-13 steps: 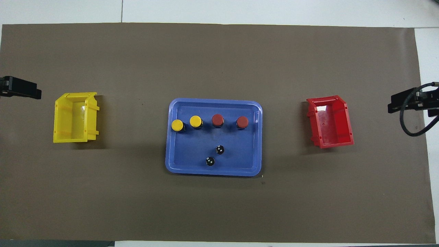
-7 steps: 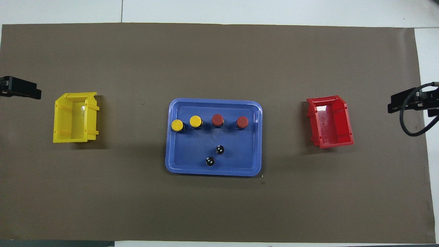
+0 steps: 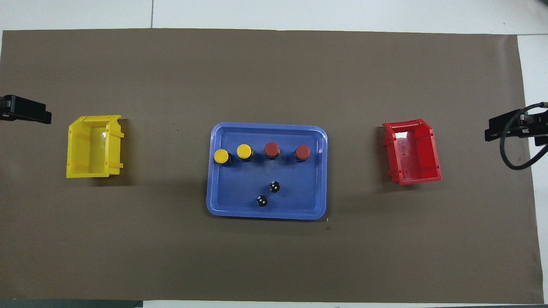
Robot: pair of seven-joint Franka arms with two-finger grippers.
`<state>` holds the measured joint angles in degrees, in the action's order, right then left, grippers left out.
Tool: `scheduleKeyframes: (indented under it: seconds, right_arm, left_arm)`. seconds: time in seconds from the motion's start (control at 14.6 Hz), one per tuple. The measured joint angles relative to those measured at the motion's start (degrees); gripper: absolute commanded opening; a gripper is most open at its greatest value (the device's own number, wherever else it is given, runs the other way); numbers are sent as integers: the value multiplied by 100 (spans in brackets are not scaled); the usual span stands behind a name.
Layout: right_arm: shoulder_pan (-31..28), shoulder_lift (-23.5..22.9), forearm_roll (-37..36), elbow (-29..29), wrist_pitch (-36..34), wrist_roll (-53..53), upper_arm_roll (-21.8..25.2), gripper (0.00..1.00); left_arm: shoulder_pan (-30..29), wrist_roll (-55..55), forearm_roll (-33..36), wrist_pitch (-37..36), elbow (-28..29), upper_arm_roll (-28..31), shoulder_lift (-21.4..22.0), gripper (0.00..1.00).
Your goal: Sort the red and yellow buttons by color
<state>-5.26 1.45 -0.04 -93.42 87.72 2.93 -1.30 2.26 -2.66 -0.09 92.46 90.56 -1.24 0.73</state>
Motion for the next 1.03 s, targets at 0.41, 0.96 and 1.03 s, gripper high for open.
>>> scheduleKeyframes:
  seconds: [0.41,0.96,1.03]
  right_arm:
    - [454,-174,0,102,188,-4,-16,70]
    - [2331,-1814,80,924,1480,2225,-48,66]
    - [2575,-1951,80,837,1766,2495,-49,66]
  left_arm:
    - [0,0,0,-1,0,0,0,100]
    - [0,0,0,-2,0,0,0,100]
    - [0,0,0,-2,0,0,0,100]
